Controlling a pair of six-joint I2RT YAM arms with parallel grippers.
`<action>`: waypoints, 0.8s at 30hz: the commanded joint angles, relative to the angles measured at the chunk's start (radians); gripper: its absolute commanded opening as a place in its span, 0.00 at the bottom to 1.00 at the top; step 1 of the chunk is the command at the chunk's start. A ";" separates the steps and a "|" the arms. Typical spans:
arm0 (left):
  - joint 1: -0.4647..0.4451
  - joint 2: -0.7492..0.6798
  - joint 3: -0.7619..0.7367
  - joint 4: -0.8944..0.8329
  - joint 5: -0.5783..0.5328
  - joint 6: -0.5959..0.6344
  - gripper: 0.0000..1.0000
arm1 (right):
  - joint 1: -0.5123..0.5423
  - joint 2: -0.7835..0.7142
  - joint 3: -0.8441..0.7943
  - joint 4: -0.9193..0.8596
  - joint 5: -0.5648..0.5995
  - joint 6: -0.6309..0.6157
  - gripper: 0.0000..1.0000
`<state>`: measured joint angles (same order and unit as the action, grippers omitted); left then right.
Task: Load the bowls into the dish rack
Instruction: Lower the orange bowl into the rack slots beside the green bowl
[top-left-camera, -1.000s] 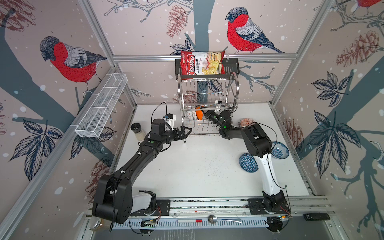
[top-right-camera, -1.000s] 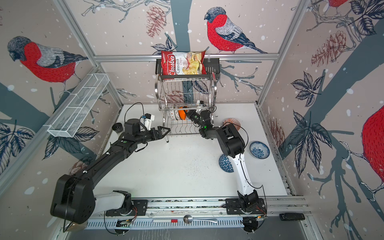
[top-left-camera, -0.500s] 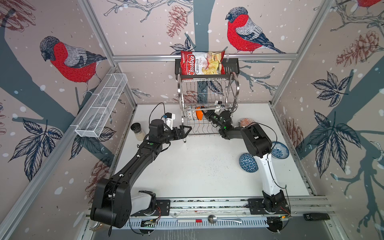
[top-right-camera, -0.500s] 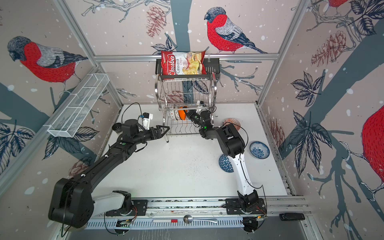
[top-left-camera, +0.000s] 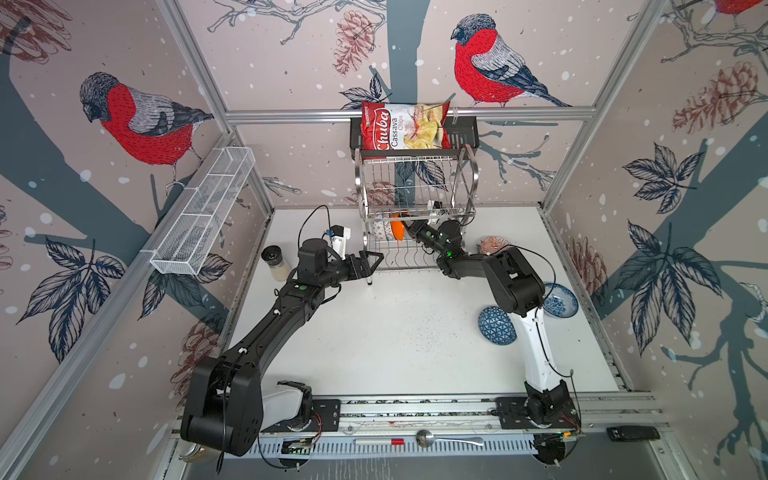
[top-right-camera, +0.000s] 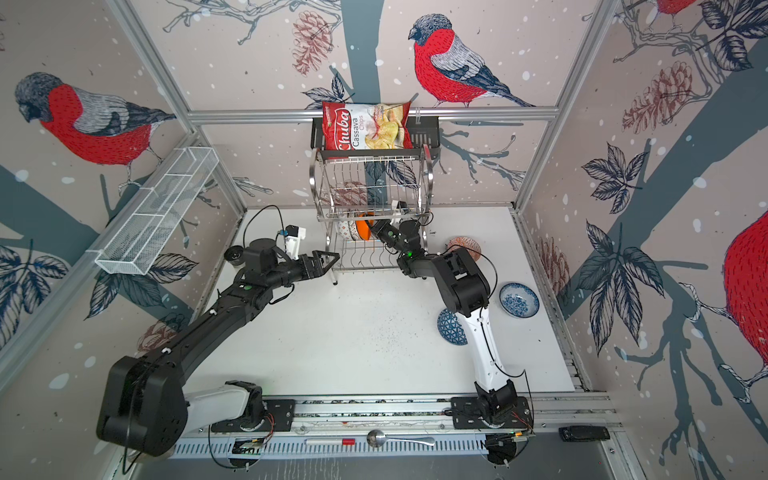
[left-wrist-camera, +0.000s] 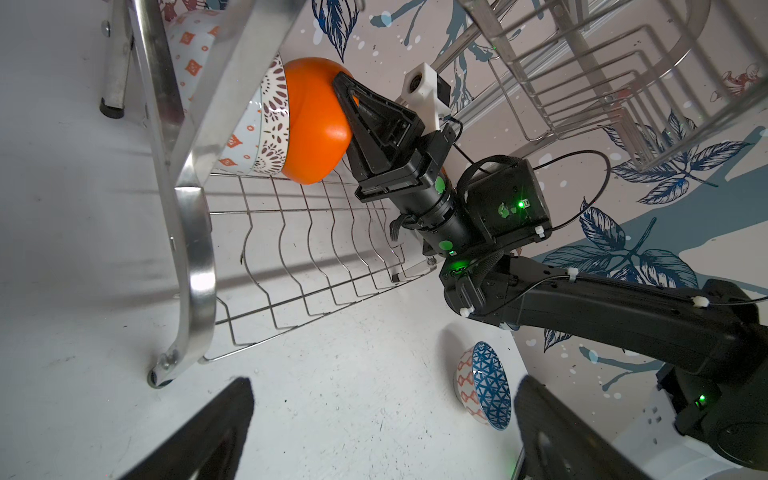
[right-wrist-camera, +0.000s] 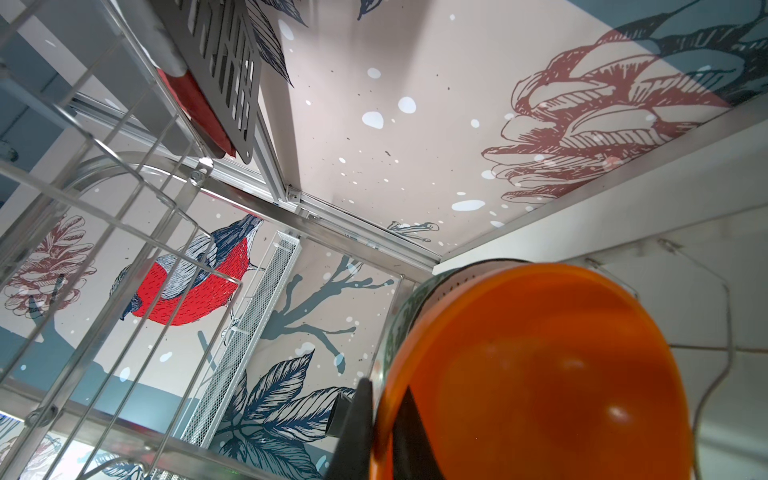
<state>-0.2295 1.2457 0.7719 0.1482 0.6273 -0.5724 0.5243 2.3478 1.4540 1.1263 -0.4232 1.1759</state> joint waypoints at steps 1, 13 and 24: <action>0.002 -0.004 -0.002 0.032 0.009 0.001 0.98 | 0.002 -0.007 0.020 0.015 -0.031 -0.023 0.03; 0.001 0.001 0.003 0.028 0.012 -0.001 0.98 | 0.006 0.017 0.058 -0.043 -0.032 -0.047 0.03; 0.001 0.004 0.004 0.022 0.010 0.001 0.98 | 0.000 0.039 0.077 -0.075 -0.042 -0.069 0.05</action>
<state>-0.2291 1.2488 0.7719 0.1474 0.6277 -0.5724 0.5236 2.3836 1.5242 1.0447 -0.4431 1.1267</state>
